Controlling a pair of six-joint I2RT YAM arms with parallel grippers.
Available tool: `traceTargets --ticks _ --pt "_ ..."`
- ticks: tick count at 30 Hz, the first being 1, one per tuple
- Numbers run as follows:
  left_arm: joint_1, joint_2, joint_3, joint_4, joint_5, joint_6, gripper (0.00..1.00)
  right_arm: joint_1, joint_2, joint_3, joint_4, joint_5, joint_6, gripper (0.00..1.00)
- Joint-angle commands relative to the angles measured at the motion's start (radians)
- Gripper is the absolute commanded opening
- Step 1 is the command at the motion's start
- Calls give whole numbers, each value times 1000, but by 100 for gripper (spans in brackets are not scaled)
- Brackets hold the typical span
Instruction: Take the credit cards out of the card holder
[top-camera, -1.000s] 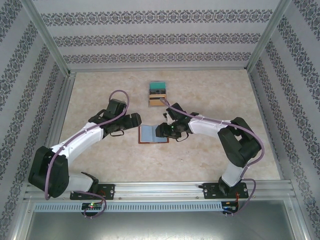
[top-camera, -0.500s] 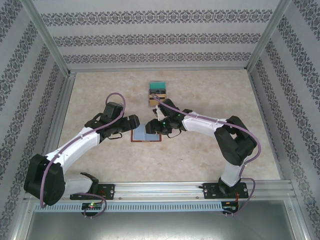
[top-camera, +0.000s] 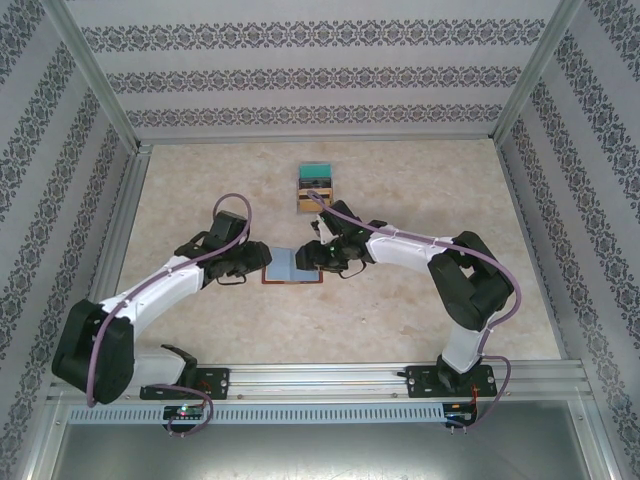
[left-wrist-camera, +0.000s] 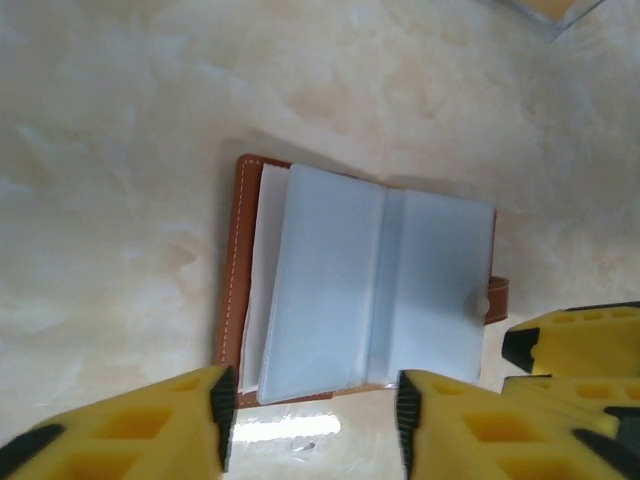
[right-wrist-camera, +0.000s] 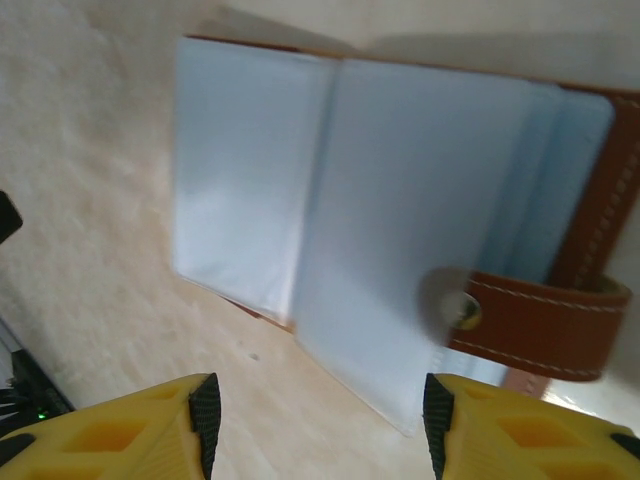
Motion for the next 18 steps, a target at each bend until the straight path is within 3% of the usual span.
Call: traceTargets --ticks 1,18 --pt "12 46 -23 63 36 -25 25 -5 16 0 5 6 13 59" --pt "13 215 -59 158 67 -44 22 31 109 121 17 -58 5 57"
